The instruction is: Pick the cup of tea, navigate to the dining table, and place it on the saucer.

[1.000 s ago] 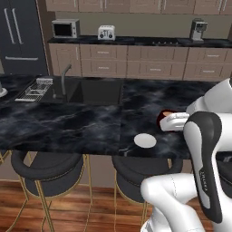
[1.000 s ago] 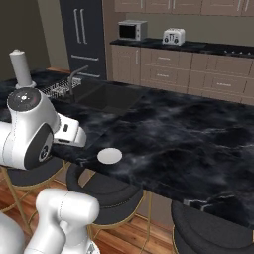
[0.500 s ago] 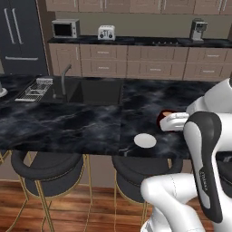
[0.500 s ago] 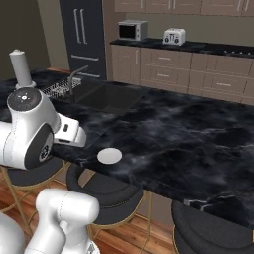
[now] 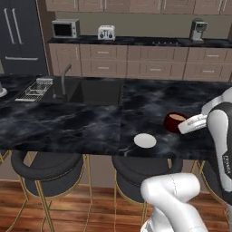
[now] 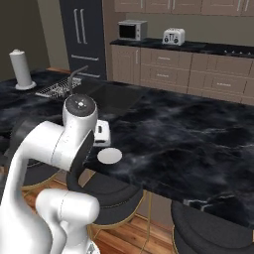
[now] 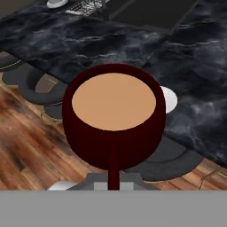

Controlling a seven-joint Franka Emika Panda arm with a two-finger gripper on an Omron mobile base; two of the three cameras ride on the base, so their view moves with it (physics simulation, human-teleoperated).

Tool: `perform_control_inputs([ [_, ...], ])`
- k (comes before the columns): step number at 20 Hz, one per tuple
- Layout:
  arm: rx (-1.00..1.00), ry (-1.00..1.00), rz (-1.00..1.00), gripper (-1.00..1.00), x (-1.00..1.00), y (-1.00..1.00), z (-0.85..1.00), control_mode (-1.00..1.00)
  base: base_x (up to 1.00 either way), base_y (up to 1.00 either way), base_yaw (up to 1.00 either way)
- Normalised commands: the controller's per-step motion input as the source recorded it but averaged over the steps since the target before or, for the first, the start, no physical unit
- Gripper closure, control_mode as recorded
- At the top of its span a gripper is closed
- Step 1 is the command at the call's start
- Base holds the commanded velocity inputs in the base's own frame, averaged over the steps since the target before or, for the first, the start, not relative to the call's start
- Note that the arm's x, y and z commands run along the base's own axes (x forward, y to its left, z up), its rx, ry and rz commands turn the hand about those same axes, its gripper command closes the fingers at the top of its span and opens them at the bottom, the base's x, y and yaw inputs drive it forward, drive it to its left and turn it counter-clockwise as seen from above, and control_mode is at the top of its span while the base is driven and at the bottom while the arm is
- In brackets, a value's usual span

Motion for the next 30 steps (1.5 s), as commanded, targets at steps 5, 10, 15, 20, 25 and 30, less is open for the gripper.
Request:
perform_control_inputs([
  [5, 0.0, 0.01, 0.44, 1.0, 0.39, -0.39, -0.23, -1.0, 0.0, 0.0, 0.0],
  [10, 0.0, 0.0, 0.32, 1.0, 0.54, -0.02, -0.27, -1.0, 0.0, 0.0, 0.0],
  [15, 0.0, 0.06, 0.23, 1.0, 0.56, 0.0, -0.3, -1.0, 0.0, 0.0, 0.0],
  [20, -0.02, 0.09, 0.18, 1.0, 0.44, 0.0, -0.55, -1.0, 0.0, 0.0, 0.0],
  [25, 0.0, 0.04, 0.08, 1.0, 0.7, 0.0, -0.5, -1.0, 0.0, 0.0, 0.0],
  [30, 0.0, 0.02, 0.03, 1.0, 0.78, -0.03, -0.35, -1.0, 0.0, 0.0, 0.0],
])
